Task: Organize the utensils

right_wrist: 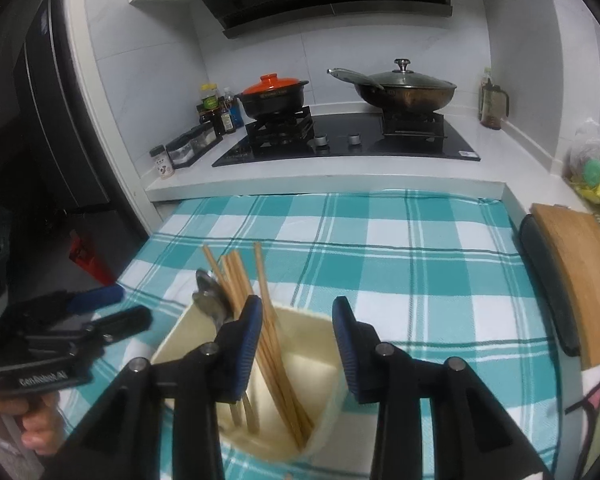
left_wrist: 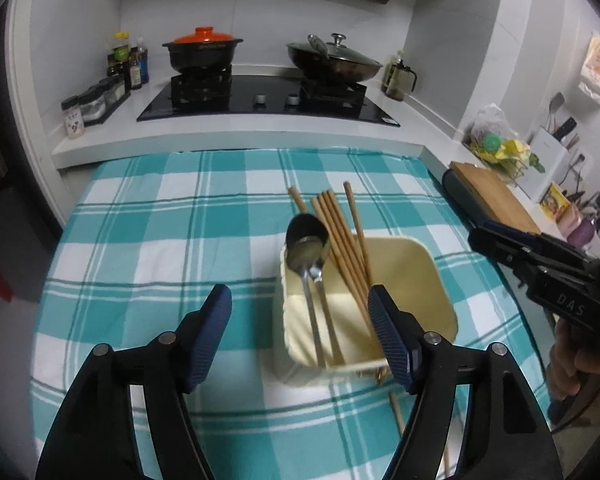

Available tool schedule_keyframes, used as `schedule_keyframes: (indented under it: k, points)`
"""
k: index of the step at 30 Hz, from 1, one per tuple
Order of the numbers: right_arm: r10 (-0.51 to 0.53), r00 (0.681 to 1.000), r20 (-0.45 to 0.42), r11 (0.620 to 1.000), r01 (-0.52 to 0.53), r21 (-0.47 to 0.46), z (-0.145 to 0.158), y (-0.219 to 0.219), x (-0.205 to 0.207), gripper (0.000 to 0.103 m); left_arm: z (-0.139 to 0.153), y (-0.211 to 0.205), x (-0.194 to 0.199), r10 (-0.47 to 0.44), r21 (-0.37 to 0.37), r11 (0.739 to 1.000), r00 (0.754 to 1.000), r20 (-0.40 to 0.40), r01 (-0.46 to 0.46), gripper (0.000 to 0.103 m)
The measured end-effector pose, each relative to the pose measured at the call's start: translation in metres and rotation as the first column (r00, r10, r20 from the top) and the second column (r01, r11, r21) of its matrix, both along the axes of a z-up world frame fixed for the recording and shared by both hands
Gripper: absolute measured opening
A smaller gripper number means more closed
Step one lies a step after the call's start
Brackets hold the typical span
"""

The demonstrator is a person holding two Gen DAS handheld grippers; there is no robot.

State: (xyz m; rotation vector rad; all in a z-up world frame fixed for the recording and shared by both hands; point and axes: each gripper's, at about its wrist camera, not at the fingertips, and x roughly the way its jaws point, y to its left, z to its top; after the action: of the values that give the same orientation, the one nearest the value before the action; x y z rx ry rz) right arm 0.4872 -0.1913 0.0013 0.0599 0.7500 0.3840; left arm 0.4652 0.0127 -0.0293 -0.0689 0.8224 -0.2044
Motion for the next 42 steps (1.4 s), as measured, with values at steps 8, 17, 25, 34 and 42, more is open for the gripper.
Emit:
schedule_keyframes:
  k: [8,17,25,34,42]
  points:
    - [-0.016,1.000,0.021,0.987,0.019,-0.157,-0.002,-0.016,-0.117,0.046,-0.021,0.012,-0.120,-0.044,0.121,0.992,0.999,-0.013,0.045,0.082]
    - [-0.099,0.995,0.002,0.972,0.098,-0.215,-0.031,-0.038,-0.213,0.047,-0.052,-0.010,-0.198,-0.056,0.063,0.996,0.998,-0.042,0.059,0.083]
    - [-0.160,0.987,0.020,0.958,0.160,-0.237,-0.042,-0.054,-0.261,0.052,-0.065,-0.036,-0.225,-0.083,0.050,0.995,0.996,-0.045,0.086,0.085]
    - [-0.186,0.980,0.068,0.936,0.198,-0.291,-0.042,-0.060,-0.282,0.052,-0.067,-0.049,-0.228,-0.097,0.064,0.993,0.994,-0.044,0.099,0.086]
    - [-0.201,0.975,0.091,0.923,0.220,-0.316,-0.045,-0.065,-0.280,0.052,-0.079,-0.055,-0.220,-0.092,0.071,0.993,0.993,-0.071,0.098,0.086]
